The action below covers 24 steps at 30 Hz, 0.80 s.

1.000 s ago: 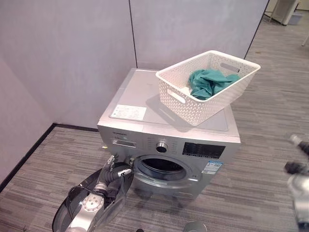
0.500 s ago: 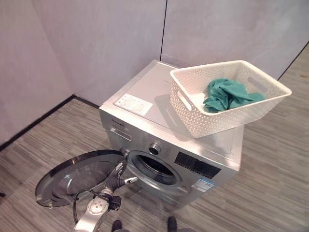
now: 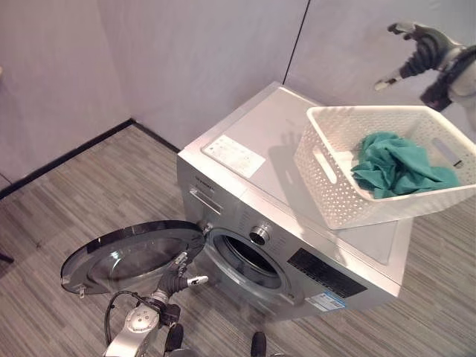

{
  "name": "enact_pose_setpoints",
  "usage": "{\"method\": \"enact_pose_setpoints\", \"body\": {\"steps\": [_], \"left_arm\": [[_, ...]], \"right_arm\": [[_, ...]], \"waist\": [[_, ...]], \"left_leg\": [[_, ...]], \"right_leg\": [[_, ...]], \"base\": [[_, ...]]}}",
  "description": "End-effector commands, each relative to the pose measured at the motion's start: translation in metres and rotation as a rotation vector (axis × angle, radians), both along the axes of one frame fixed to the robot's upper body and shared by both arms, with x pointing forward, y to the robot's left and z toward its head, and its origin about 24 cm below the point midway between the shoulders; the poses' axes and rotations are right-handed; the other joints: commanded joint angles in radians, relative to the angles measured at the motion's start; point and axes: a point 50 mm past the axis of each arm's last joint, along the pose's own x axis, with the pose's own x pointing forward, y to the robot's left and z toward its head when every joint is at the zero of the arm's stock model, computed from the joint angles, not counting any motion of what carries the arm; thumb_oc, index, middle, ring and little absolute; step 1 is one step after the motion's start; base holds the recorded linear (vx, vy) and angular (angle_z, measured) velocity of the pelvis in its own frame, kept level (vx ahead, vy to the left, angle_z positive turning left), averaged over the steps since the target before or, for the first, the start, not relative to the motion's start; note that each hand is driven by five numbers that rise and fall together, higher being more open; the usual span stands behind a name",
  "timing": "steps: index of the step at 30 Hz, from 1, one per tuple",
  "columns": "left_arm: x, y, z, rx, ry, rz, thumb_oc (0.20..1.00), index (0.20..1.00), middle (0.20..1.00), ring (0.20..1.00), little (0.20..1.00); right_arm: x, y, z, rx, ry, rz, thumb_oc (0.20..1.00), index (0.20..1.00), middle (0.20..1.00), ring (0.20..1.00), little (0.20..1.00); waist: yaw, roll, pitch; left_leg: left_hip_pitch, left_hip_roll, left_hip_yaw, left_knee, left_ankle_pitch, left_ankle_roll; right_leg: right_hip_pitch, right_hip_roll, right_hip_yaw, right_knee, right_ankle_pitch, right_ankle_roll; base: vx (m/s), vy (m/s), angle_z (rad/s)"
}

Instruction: Grab the laundry basket,head to the washer,open it,put in the laundry and shut it.

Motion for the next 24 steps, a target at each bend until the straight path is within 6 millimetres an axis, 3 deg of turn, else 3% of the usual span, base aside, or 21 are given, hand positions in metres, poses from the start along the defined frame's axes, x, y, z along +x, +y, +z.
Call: {"method": "enact_pose_setpoints", "body": {"steps": [1,2,8,11,24], "left_arm": [[0.02,0.006,0.027,0.037,-0.142,-0.054,1.0,1.0,1.0,1.0,1.0],[0.021,0.008,0.028,0.037,-0.148,-0.049,1.0,1.0,1.0,1.0,1.0],[0.023,0.016,0.031,0.05,-0.173,-0.026,1.0,1.0,1.0,1.0,1.0],[0.023,0.014,0.032,0.04,-0.177,-0.034,1.0,1.0,1.0,1.0,1.0],[0.024,0.013,0.035,0.028,-0.194,-0.021,1.0,1.0,1.0,1.0,1.0]], "right_arm": [[-0.026,-0.012,0.042,-0.059,-0.072,-0.021,0.95,0.95,0.95,0.95,0.95],[-0.031,-0.018,0.041,-0.068,-0.056,-0.025,1.0,1.0,1.0,1.0,1.0],[-0.061,-0.043,0.017,-0.061,0.084,-0.04,1.0,1.0,1.0,1.0,1.0],[-0.064,-0.047,0.008,-0.045,0.129,-0.038,1.0,1.0,1.0,1.0,1.0],[-0.044,-0.024,-0.016,-0.049,0.204,0.047,1.0,1.0,1.0,1.0,1.0]], "waist": [[-0.013,-0.054,0.041],[-0.014,-0.057,0.044],[-0.024,-0.091,0.057],[-0.025,-0.089,0.057],[-0.007,-0.073,0.079]], "left_leg": [[0.046,0.039,0.065,-0.009,-0.071,0.021],[0.037,0.038,0.065,-0.009,-0.067,0.019],[0.011,0.034,0.072,-0.009,-0.057,0.012],[0.01,0.032,0.071,-0.009,-0.058,0.012],[-0.003,0.035,0.08,-0.009,-0.053,0.017]], "right_leg": [[-0.033,-0.053,0.034,0.001,-0.081,0.032],[-0.041,-0.054,0.031,0.001,-0.079,0.033],[-0.066,-0.06,0.025,0.001,-0.071,0.038],[-0.067,-0.062,0.025,0.001,-0.071,0.039],[-0.09,-0.061,0.03,0.0,-0.064,0.041]], "base": [[-0.07,-0.004,-0.03],[-0.06,-0.001,0.01],[-0.02,-0.001,0.03],[0.0,0.0,0.0],[0.0,-0.006,-0.04]]}}
